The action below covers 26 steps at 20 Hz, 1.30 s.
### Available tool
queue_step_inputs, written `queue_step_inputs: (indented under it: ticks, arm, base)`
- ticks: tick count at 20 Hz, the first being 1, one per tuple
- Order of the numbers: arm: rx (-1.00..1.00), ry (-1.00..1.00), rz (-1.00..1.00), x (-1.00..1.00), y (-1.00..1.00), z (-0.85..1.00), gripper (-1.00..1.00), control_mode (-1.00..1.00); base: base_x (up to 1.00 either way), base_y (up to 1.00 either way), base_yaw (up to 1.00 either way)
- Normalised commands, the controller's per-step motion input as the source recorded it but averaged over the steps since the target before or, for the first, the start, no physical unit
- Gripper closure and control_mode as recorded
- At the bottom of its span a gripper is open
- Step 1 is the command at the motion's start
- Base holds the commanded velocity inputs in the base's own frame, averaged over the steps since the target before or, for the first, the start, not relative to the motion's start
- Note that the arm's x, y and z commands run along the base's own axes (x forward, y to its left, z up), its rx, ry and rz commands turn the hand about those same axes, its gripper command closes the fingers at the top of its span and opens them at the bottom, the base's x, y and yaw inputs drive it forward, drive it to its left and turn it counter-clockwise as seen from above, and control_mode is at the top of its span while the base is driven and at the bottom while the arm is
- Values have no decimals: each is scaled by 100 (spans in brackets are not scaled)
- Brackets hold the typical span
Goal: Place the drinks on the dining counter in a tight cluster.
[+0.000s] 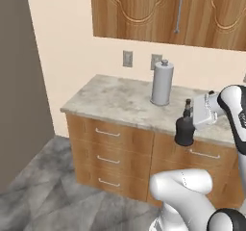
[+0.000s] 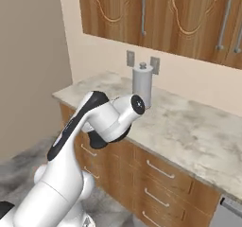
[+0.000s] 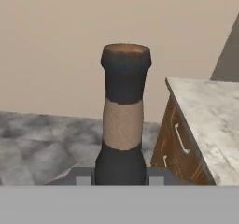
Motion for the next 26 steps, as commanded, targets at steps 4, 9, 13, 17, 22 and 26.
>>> queue_step_inputs:
  ticks: [4, 9, 13, 17, 22, 26]
  arm:
    - [0, 0, 0, 0, 0, 0, 100, 100]
    - [0, 0, 0, 0, 0, 0, 100, 100]
    - [0, 0, 0, 0, 0, 0, 100, 100]
    - [0, 0, 0, 0, 0, 0, 100, 100]
    - [0, 0, 0, 0, 0, 0, 100, 100]
    - [0, 0, 0, 0, 0, 0, 100, 100]
  base:
    - [-5, 4, 93]
    - [-1, 0, 95]
    - [0, 2, 96]
    - [0, 6, 97]
    - [2, 2, 98]
    - [11, 0, 97]
